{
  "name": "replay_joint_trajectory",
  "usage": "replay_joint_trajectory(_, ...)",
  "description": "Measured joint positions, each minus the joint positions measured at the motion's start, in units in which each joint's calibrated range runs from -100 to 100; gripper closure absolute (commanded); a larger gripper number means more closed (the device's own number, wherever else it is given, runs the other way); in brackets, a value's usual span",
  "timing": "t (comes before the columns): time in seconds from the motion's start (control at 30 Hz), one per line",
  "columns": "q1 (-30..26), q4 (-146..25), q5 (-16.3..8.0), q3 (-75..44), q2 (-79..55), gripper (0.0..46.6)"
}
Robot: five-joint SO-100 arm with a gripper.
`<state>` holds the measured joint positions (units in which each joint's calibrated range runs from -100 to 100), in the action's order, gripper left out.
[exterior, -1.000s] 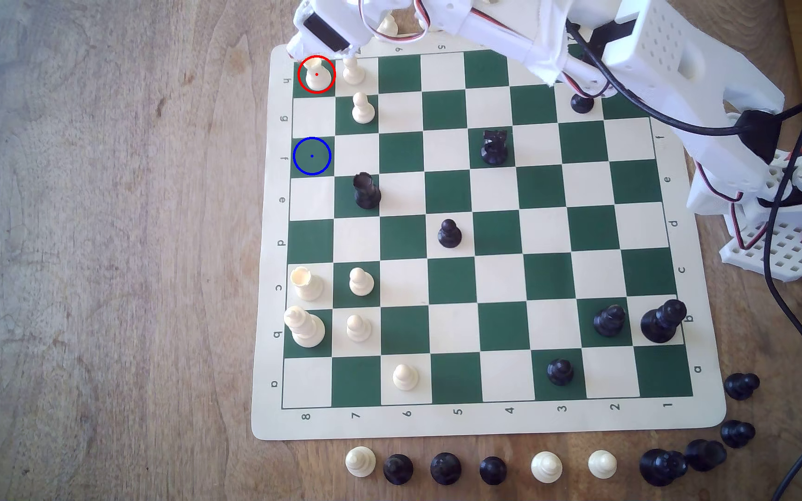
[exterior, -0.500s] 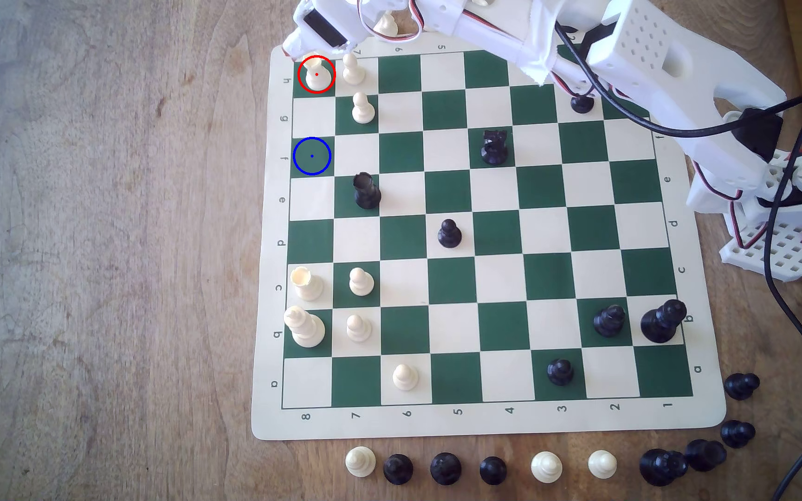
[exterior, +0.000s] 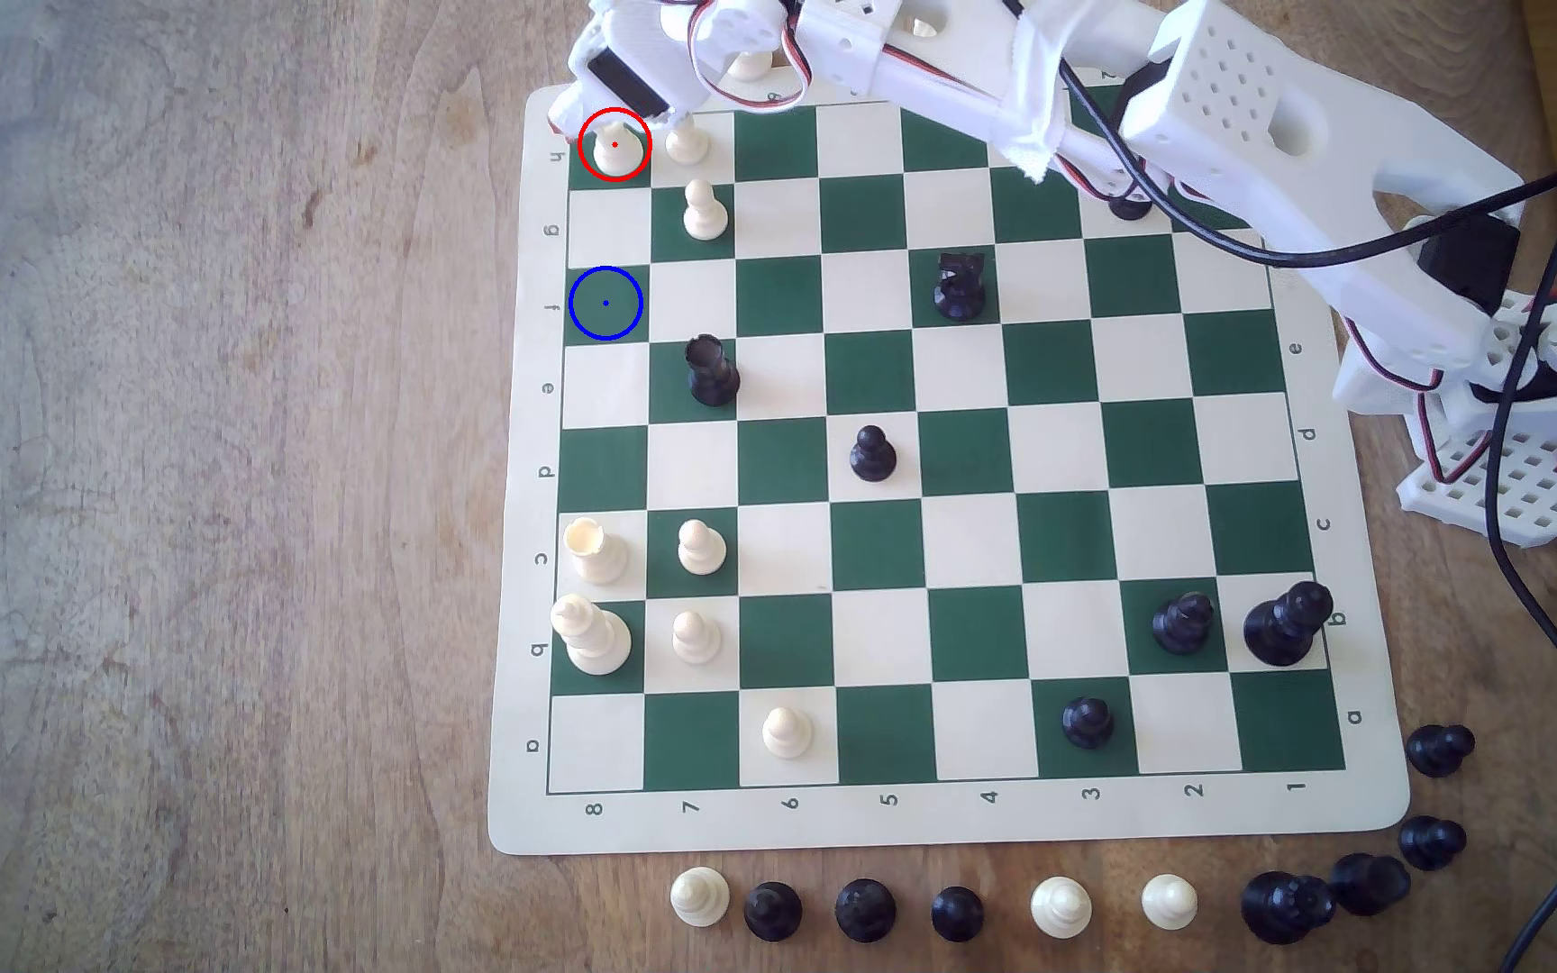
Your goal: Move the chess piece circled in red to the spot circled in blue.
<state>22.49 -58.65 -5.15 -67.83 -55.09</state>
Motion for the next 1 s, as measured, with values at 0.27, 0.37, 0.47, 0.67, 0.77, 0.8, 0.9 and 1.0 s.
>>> replay_joint_trajectory(0.27, -0.15, 1.04, 0.0, 0.0, -1.01, 30.7)
replay_joint_trajectory(0.37, -0.15, 1.04, 0.0, 0.0, -1.01, 30.7)
replay_joint_trajectory(0.47, -0.15, 1.27, 0.29, 0.0, -1.01, 30.7)
replay_joint_trajectory(0.67, -0.15, 1.51, 0.39, 0.0, -1.01, 30.8)
replay_joint_trajectory(0.77, 0.0, 1.51, 0.39, 0.0, -1.01, 30.9)
replay_joint_trajectory(0.8, 0.15, 1.51, 0.44, 0.0, -1.01, 31.0)
replay_joint_trajectory(0.9, 0.44, 1.51, 0.78, 0.09, -1.01, 31.6)
replay_joint_trajectory(1.0, 0.44, 1.51, 0.83, 0.09, -1.01, 32.0)
